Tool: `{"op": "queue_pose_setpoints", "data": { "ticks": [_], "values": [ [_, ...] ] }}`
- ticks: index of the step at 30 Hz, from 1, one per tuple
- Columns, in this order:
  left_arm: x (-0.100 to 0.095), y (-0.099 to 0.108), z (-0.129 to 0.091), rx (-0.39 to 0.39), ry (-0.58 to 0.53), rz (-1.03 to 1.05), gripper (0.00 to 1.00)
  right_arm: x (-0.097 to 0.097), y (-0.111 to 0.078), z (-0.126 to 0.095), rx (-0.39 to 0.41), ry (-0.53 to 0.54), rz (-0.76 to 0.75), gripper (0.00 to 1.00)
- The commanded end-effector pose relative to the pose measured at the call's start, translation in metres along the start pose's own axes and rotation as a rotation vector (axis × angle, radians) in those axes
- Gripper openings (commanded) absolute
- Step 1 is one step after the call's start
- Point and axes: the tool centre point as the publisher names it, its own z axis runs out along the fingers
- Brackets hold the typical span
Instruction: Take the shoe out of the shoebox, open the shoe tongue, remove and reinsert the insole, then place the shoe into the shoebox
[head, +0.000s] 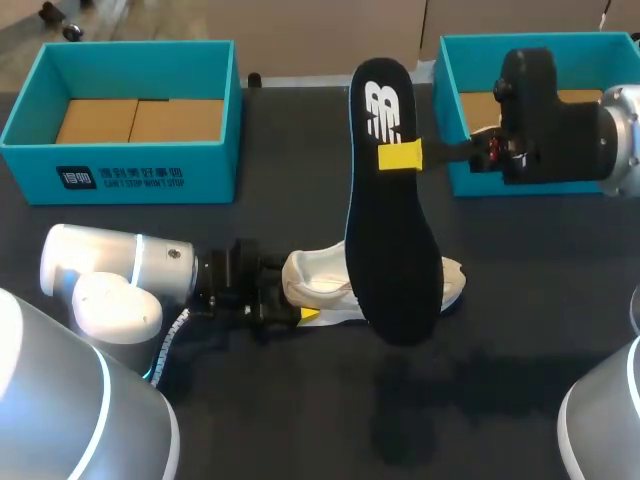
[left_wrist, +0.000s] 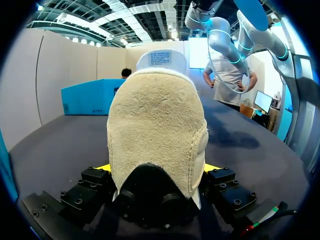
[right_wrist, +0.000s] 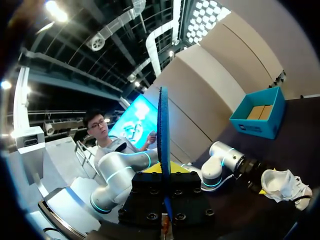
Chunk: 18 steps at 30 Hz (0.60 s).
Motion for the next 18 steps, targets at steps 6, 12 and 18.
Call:
{"op": "queue_pose_setpoints", "data": {
  "ticks": [6, 12, 18],
  "values": [
    [-0.001, -0.005, -0.007, -0.035, 0.013, -0.034, 1.0, -0.001, 0.0, 0.003, -0.001, 0.0, 0.0, 0.0],
    [-0.004, -0.006, -0.012, -0.096, 0.05, -0.056, 1.0, -0.001, 0.0, 0.003, -0.001, 0.0, 0.0, 0.0],
    [0.001, -0.013, -0.021, -0.181, 0.099, -0.044, 1.0, -0.001, 0.0, 0.003, -0.001, 0.0, 0.0, 0.0]
  ]
}}
